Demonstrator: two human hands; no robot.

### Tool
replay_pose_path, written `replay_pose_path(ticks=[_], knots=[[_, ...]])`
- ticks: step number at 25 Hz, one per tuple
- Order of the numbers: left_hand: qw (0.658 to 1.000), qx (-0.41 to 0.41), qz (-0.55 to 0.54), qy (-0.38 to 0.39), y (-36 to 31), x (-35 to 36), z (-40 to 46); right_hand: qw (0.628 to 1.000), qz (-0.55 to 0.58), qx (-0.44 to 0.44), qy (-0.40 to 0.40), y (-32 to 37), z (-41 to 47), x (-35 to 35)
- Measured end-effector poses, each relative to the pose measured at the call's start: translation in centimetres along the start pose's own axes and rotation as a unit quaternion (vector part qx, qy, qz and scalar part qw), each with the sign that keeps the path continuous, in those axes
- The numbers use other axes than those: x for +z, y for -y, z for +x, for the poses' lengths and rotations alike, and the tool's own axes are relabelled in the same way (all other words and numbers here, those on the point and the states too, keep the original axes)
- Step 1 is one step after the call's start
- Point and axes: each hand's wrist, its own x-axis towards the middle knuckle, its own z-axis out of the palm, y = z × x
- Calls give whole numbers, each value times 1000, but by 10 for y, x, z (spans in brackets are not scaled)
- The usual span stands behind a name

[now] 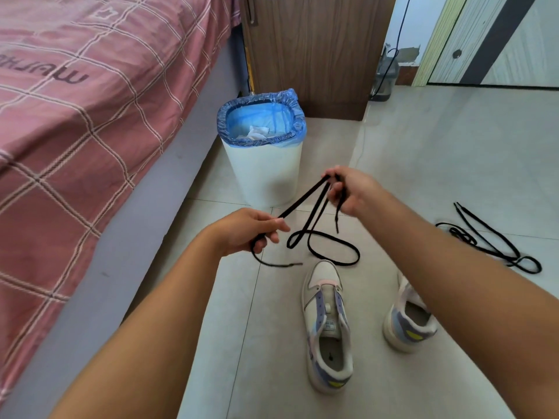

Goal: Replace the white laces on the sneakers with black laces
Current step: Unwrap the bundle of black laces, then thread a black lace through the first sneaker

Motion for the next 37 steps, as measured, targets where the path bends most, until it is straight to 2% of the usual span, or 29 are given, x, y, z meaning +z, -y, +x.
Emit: replay_pose_path(ticks=[4,6,8,10,13,16,19,22,25,28,31,34,37], knots=[[997,-58,-55,-18,36,-16,-1,990,-30,-73,-121,49,31,-7],[992,-88,-84,-36,54,-20,0,988,-20,-107,-106,67,35,5],[985,-113,-117,-61,71,-17,5,990,7,-135,-33,74,29,19],[976,-137,-142,-90,84,-10,12,994,-3,-111,-5,57,26,16],[971,-155,-160,-86,97,8,21,997,-56,-7,-49,-11,33,-31],[974,-161,-149,-60,102,40,31,994,-17,79,-78,-78,28,-88],[970,-149,-182,-67,97,73,44,987,-12,133,-86,-108,14,-120],[960,-130,-221,-114,93,96,55,985,-73,137,-76,-112,8,-133],[964,-122,-177,-156,95,110,57,985,-79,135,-68,-115,1,-134],[964,-120,-124,-205,101,116,55,980,-78,171,-59,-124,-4,-134],[961,-105,-116,-227,106,116,55,966,-172,182,-71,-127,-4,-138],[967,-88,-68,-229,112,121,58,947,-273,149,-82,-122,-4,-144],[970,-74,-28,-232,115,127,61,968,-195,146,-65,-124,-2,-150]])
